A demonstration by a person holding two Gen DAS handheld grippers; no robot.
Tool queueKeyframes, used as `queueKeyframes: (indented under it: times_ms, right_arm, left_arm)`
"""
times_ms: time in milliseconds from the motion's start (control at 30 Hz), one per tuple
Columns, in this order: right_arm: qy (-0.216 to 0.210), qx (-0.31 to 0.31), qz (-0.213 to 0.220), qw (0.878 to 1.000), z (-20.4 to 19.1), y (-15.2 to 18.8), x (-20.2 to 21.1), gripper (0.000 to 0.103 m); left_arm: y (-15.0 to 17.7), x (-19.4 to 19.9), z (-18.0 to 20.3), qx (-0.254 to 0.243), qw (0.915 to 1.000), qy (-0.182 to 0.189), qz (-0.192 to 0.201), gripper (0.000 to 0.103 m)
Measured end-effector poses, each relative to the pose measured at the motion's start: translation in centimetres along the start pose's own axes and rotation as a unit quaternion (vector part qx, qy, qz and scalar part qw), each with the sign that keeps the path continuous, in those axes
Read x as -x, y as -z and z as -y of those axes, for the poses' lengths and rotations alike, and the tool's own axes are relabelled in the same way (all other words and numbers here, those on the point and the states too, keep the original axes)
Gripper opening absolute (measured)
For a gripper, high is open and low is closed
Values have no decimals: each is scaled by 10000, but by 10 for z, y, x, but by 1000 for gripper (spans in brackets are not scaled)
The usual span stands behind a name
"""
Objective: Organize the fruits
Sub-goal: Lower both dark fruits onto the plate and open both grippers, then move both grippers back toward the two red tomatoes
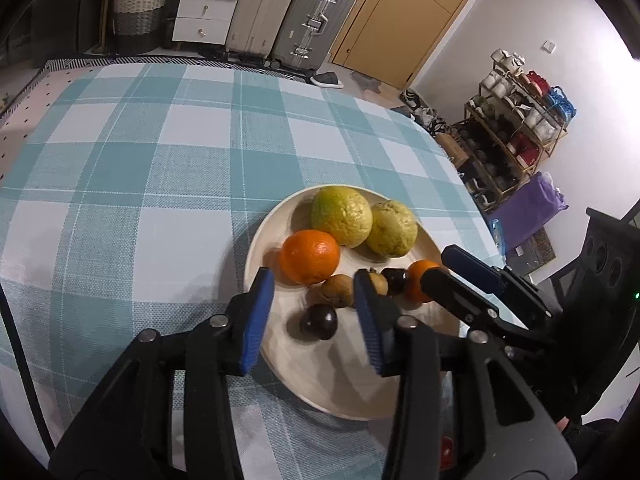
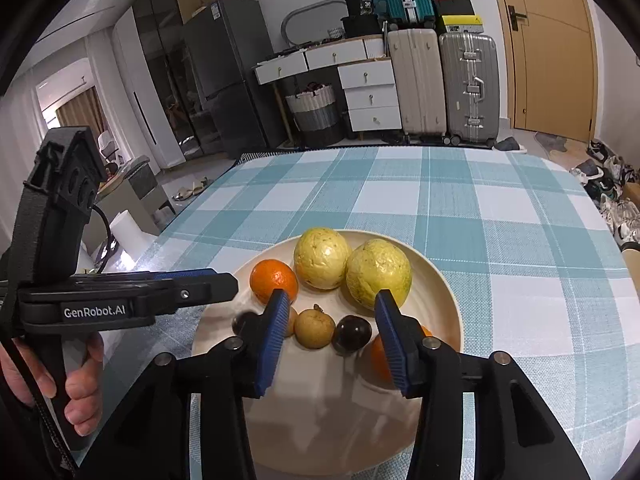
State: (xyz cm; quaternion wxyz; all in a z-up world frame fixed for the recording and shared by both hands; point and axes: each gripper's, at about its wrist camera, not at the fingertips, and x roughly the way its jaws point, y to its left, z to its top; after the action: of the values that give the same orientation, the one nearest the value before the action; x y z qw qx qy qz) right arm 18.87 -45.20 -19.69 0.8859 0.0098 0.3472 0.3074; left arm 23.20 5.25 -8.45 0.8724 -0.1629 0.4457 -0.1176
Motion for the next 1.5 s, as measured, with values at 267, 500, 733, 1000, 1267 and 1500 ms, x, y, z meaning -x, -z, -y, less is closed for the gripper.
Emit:
queueKeyframes:
  times_ms: [267, 500, 733, 1000, 1267, 1500]
  right_arm:
    - [87, -106, 135, 9998, 4, 3, 15, 54]
    - [56, -175, 208, 9996, 2, 7, 30, 58]
    - [-44, -274, 358, 9990, -3, 12, 54, 64]
    - [-41, -307, 426, 9986, -8, 27, 78, 67]
    - [-14, -357, 434, 9984, -10, 48, 100, 81]
    - [-2, -328, 454, 9984, -15, 67, 120, 87]
  left_arm:
    - [3, 18, 7, -78, 9998, -45, 164, 56]
    - [8, 38, 13, -60, 9996, 4, 287, 58]
    - [23, 62, 21, -107, 9991, 20, 414, 61]
    - [50, 83, 30, -160, 9987, -72, 470, 63]
    - [87, 88, 47, -332, 9989, -184, 281, 72]
    - [113, 93, 70, -590, 9971, -366, 322, 82]
